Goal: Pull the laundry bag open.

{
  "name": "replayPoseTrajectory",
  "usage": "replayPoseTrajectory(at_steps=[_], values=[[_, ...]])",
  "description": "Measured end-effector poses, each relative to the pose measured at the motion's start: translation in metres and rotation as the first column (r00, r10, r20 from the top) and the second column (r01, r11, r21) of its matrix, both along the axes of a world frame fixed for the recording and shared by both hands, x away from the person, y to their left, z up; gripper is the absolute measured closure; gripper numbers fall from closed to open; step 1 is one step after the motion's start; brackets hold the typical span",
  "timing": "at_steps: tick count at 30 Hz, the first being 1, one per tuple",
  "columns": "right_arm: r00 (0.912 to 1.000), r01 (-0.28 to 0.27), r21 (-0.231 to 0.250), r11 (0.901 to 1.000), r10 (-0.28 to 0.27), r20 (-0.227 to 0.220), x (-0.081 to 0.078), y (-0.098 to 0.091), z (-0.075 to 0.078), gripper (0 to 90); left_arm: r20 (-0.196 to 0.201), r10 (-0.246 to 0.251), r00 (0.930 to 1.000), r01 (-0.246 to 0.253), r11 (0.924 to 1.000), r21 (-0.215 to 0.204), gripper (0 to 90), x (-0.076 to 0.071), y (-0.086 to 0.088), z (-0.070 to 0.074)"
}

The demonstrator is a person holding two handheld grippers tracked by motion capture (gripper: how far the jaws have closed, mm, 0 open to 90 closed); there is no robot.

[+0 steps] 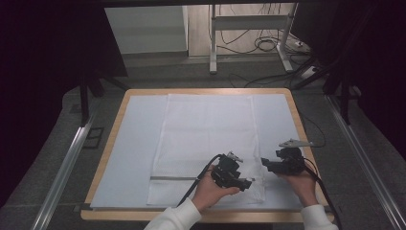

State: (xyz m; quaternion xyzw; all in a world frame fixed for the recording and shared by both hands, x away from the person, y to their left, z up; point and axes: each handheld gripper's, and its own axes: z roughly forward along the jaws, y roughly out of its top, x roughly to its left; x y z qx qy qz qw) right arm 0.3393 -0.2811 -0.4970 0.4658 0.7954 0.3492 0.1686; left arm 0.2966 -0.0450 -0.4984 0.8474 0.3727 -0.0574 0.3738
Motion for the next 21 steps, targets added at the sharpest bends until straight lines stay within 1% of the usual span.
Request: replayPoseTrajectory(at_steps=[13,21], values=[[1.0000,0.004,-0.001,1.0000,-0.004,0.003,0.000,-0.001,0.001,27.4,-0.040,-0.006,0.9992,0.006,1.0000,-0.005,43.8,0.005,-0.009,-0.005],[1.0000,0.005,0.002,1.0000,-0.005,0.002,0.000,-0.001,0.001,27.4,-0.071,-0.008,0.9975,0.008,0.9999,-0.007,44.0,0.009,-0.015,-0.010]])
